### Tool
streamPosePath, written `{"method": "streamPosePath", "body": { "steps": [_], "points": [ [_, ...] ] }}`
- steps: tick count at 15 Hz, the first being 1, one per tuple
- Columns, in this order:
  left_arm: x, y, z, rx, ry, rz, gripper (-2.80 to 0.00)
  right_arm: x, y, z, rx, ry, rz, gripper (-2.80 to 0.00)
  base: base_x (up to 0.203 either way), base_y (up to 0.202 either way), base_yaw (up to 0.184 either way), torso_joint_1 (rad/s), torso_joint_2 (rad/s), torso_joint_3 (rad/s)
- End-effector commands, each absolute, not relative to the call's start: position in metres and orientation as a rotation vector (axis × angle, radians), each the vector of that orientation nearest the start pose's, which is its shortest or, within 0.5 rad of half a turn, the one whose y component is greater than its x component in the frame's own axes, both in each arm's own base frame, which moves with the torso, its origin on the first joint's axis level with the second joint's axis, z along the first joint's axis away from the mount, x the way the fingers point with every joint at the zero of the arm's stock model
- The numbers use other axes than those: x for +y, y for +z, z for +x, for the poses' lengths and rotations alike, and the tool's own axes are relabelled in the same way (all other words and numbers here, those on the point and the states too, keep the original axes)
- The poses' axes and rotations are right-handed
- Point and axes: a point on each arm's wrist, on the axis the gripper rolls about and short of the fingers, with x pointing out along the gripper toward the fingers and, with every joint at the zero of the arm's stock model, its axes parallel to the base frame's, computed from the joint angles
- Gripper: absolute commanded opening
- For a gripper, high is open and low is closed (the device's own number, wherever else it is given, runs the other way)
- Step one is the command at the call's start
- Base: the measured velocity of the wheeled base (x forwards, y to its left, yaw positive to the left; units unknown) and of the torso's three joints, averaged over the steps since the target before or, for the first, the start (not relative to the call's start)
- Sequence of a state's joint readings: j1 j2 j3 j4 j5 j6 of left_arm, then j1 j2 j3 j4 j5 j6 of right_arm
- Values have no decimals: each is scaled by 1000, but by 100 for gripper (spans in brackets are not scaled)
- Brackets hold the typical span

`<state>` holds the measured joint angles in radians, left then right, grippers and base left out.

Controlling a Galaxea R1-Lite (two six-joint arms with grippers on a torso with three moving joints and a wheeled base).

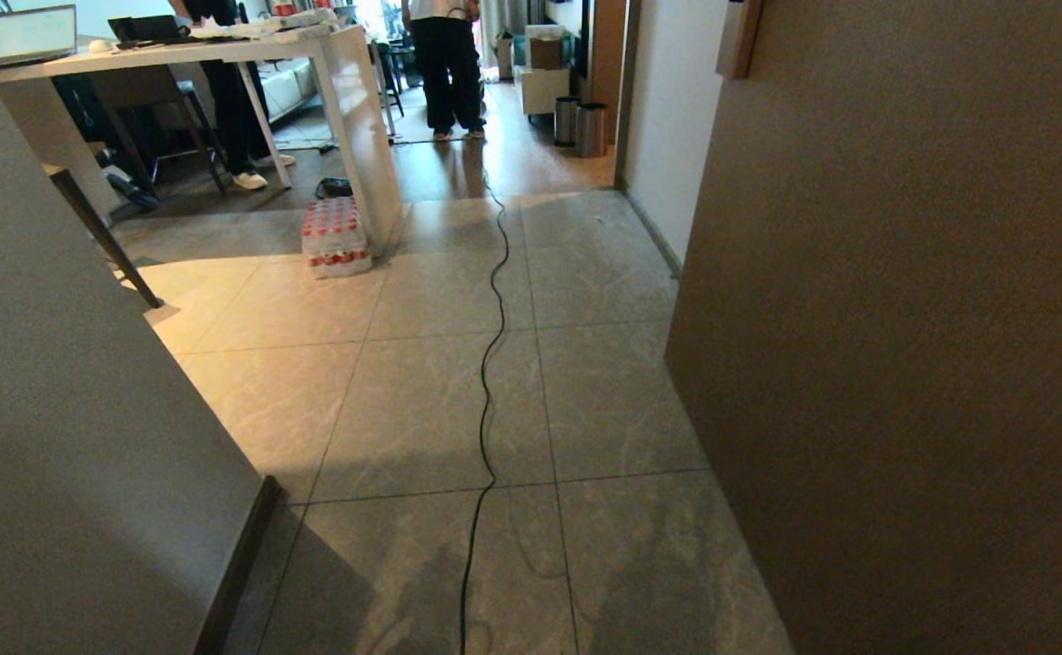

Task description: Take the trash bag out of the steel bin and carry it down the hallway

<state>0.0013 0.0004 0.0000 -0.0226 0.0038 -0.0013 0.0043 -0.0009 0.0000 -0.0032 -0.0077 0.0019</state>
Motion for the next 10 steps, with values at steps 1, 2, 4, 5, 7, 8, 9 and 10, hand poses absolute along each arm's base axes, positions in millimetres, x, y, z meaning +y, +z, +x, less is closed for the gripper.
{"method": "streamPosePath", "body": {
  "steps": [1,2,4,5,7,8,9,10],
  "points": [
    [0,74,-22,-11,6,-2,-280,0,76,-23,-3,-3,2,-280,0,0,0,0,0,0],
    [0,74,-22,-11,6,-2,-280,0,76,-23,-3,-3,2,-280,0,0,0,0,0,0],
    [0,74,-22,-11,6,-2,-280,0,76,-23,-3,-3,2,-280,0,0,0,0,0,0],
    [0,75,-22,-12,6,-2,-280,0,76,-23,-3,-3,2,-280,0,0,0,0,0,0],
    [0,75,-22,-12,6,-2,-280,0,76,-23,-3,-3,2,-280,0,0,0,0,0,0],
    [0,75,-22,-12,6,-2,-280,0,76,-23,-4,-2,2,-280,0,0,0,0,0,0],
    [0,75,-22,-12,6,-2,-280,0,76,-23,-3,-3,2,-280,0,0,0,0,0,0],
    [0,75,-22,-12,6,-2,-280,0,76,-23,-5,-3,2,-280,0,0,0,0,0,0]
  ]
}}
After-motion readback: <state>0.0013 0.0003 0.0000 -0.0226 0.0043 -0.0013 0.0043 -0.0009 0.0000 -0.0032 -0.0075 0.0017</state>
